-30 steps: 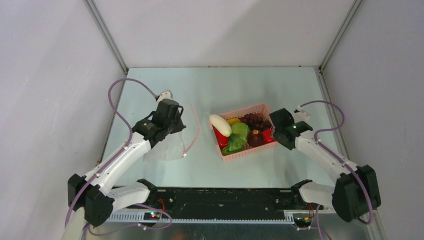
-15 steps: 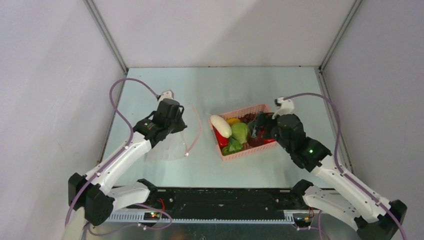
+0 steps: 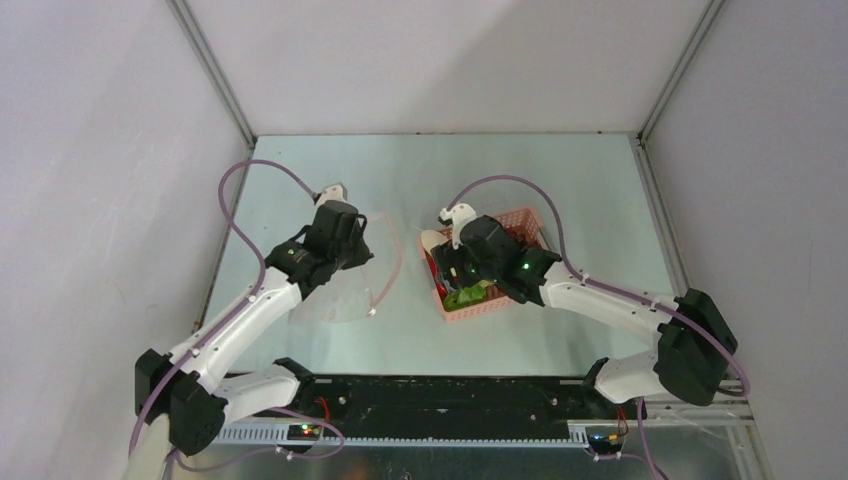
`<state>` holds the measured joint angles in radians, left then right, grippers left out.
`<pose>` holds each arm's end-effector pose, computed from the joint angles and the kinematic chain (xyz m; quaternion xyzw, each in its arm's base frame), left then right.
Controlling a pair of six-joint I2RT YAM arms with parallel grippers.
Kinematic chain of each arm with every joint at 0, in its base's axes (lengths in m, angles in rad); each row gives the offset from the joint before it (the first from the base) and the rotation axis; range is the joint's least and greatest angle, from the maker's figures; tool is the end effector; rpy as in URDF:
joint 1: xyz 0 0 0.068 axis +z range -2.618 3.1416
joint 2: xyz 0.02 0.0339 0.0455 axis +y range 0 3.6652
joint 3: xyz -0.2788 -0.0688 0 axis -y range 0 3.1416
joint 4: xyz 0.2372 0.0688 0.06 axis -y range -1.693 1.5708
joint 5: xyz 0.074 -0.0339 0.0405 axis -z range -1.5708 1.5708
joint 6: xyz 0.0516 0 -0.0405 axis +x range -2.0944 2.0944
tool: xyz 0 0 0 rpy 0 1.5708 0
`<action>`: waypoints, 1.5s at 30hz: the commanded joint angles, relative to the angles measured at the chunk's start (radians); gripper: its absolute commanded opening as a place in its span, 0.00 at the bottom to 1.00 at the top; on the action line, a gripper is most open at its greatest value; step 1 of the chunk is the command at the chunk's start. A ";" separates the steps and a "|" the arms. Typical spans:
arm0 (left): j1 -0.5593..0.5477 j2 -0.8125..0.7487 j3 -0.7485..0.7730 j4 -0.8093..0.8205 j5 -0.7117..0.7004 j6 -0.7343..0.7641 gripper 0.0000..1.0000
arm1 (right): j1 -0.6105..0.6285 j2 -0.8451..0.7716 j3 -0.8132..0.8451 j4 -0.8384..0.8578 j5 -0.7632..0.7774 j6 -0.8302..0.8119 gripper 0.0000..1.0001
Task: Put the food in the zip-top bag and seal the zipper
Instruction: Pick up the fake vegetable from the bin.
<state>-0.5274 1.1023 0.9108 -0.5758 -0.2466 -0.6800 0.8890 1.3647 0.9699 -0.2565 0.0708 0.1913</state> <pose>0.2031 -0.1037 0.2899 -0.1176 0.9071 -0.1271 0.3837 0.1949 0.2343 0.2745 -0.2914 0.8470 0.2008 0.3966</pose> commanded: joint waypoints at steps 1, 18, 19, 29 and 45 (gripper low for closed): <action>-0.005 -0.023 -0.006 0.036 0.009 0.012 0.00 | 0.033 0.017 0.053 -0.056 0.061 -0.023 0.72; -0.005 -0.013 -0.011 0.055 0.026 0.007 0.00 | 0.035 0.117 0.053 -0.097 0.156 0.042 0.59; -0.004 -0.012 -0.010 0.055 0.031 0.006 0.00 | 0.036 0.129 0.052 -0.096 0.170 0.047 0.57; -0.006 -0.005 -0.006 0.050 0.049 -0.003 0.00 | 0.066 0.052 0.052 -0.099 0.241 0.071 0.09; -0.115 0.075 0.088 0.027 -0.003 0.033 0.00 | 0.074 -0.270 0.053 -0.347 -0.098 0.097 0.00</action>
<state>-0.6174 1.1530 0.9363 -0.5629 -0.2253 -0.6720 0.9627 1.1370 0.9878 -0.5499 0.1844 0.2630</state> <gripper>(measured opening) 0.005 0.034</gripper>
